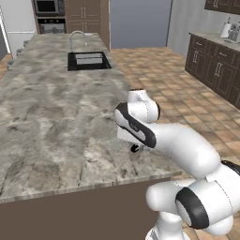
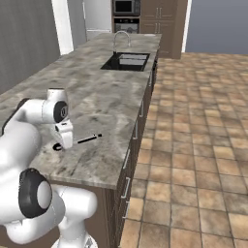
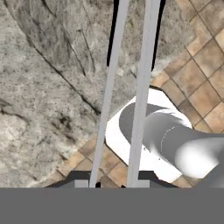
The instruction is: Pick up the tongs from the counter and place them near the plate next to the oven.
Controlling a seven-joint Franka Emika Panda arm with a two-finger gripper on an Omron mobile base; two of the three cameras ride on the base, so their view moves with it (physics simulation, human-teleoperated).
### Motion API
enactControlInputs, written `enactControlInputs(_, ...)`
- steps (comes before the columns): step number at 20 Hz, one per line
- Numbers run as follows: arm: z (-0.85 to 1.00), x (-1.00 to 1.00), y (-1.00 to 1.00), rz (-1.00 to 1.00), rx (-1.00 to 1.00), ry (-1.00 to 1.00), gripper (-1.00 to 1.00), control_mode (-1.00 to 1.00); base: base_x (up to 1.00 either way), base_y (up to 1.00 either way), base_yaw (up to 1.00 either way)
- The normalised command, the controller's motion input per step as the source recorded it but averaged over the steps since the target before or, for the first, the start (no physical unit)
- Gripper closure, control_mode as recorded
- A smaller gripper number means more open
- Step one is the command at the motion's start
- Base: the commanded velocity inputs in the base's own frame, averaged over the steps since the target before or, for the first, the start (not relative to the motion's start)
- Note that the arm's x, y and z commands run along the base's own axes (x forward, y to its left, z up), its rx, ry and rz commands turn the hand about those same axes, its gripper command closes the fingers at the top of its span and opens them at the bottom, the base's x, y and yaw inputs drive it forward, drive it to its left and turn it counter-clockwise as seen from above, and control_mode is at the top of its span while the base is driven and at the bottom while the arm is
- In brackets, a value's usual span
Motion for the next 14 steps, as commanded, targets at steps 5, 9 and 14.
enactControlInputs(5, 0.66, -0.32, -0.33, 0.67, -0.02, 0.0, 1.0, -1.0, 0.0, 0.0, 0.0)
enactControlInputs(9, 0.24, -0.38, -0.44, 0.49, 0.08, -0.03, 1.0, -1.0, 0.0, 0.0, 0.0)
enactControlInputs(14, 0.52, -0.55, -0.17, 0.21, 0.14, -0.15, 1.0, -1.0, 0.0, 0.0, 0.0)
